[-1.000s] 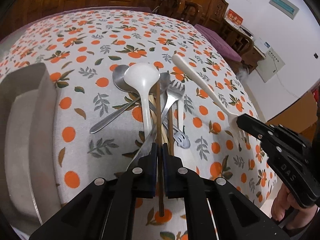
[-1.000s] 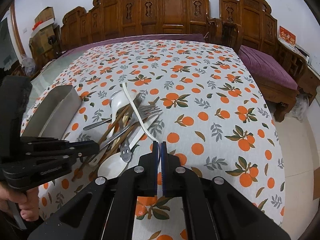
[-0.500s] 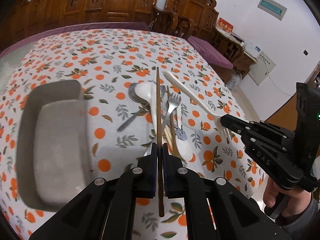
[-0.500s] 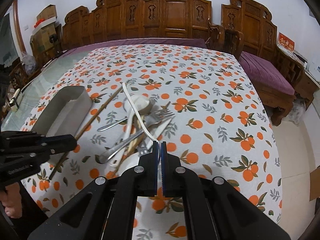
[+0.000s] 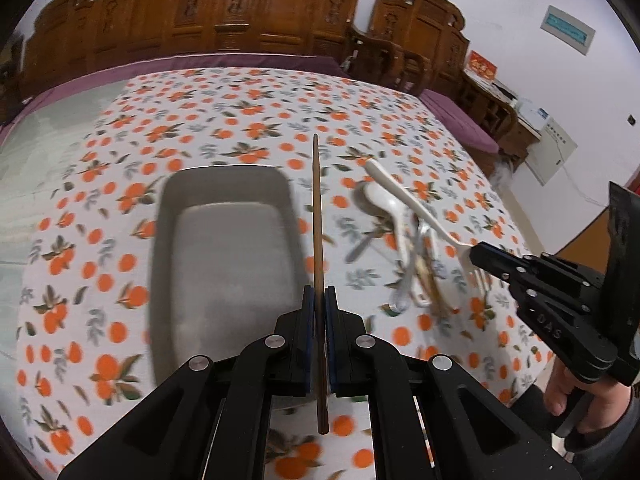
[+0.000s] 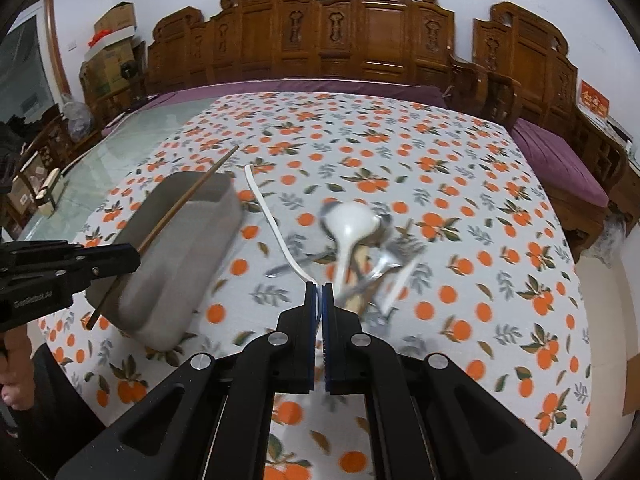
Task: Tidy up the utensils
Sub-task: 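Carry the chopstick over the grey tray and open the left gripper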
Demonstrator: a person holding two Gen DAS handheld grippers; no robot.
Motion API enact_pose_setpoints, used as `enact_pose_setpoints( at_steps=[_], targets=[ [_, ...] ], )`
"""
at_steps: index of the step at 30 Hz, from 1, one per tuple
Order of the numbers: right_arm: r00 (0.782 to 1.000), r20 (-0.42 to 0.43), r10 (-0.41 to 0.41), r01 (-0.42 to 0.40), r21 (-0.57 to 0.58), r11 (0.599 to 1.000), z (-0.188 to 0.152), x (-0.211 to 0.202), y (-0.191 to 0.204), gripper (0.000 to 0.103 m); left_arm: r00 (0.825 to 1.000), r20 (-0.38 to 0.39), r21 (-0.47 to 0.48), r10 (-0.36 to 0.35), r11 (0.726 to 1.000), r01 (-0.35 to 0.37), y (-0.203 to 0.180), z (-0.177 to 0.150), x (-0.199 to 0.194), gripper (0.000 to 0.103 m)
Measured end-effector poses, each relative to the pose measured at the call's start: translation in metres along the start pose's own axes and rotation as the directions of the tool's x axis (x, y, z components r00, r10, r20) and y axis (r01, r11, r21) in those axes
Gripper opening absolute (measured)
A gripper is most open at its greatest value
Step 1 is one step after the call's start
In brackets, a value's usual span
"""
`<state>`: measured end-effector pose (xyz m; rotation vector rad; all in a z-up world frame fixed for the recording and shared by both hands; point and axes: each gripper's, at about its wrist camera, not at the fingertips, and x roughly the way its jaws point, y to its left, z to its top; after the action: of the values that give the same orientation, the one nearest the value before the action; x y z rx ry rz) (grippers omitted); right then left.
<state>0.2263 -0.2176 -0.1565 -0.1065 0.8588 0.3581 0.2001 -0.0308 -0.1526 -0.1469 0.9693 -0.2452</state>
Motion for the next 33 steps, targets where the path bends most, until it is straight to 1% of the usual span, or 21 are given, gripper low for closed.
enact_pose_setpoints(
  at_steps=[7,11,17,24,28,30,32,33],
  targets=[
    [1.0,-0.007,0.019,-0.019,-0.018,1.0,0.011,0.009,0.027,0.003,0.997,-0.06,-0.021,0.053,0.998,-0.054,0.041,-0.001,0.013,0.004],
    [1.0,-0.014,0.023,-0.024,-0.033,0.999,0.015,0.013,0.04,0.003,0.995,-0.088,-0.048,0.055,0.997,-0.059,0.057,-0.004,0.021,0.004],
    [0.999,-0.026,0.029,-0.03,-0.043,0.999,0.019,0.019,0.056,0.003,0.992,-0.117,-0.069,0.048,0.996,-0.056,0.067,-0.004,0.031,0.004],
    [0.998,-0.04,0.038,-0.04,-0.06,0.997,0.021,0.027,0.076,0.003,0.996,-0.075,-0.067,0.052,0.996,-0.057,0.072,-0.003,0.014,0.005],
    [0.997,-0.052,0.05,-0.053,-0.049,0.997,0.022,0.034,0.086,0.003,0.996,-0.021,-0.049,0.085,0.995,-0.086,0.077,0.0,-0.008,0.005],
    [0.997,-0.057,0.052,-0.055,-0.045,0.997,0.023,0.038,0.093,0.003,0.994,0.003,-0.041,0.106,0.994,-0.106,0.081,0.002,-0.017,0.008],
    [0.996,-0.066,0.053,-0.056,-0.043,0.997,0.026,0.043,0.101,0.003,0.99,0.037,-0.031,0.133,0.991,-0.132,0.084,0.004,-0.029,0.014],
    [0.996,-0.07,0.051,-0.054,-0.043,0.998,0.027,0.045,0.104,0.003,0.988,0.051,-0.028,0.144,0.989,-0.142,0.087,0.006,-0.034,0.014]
  ],
)
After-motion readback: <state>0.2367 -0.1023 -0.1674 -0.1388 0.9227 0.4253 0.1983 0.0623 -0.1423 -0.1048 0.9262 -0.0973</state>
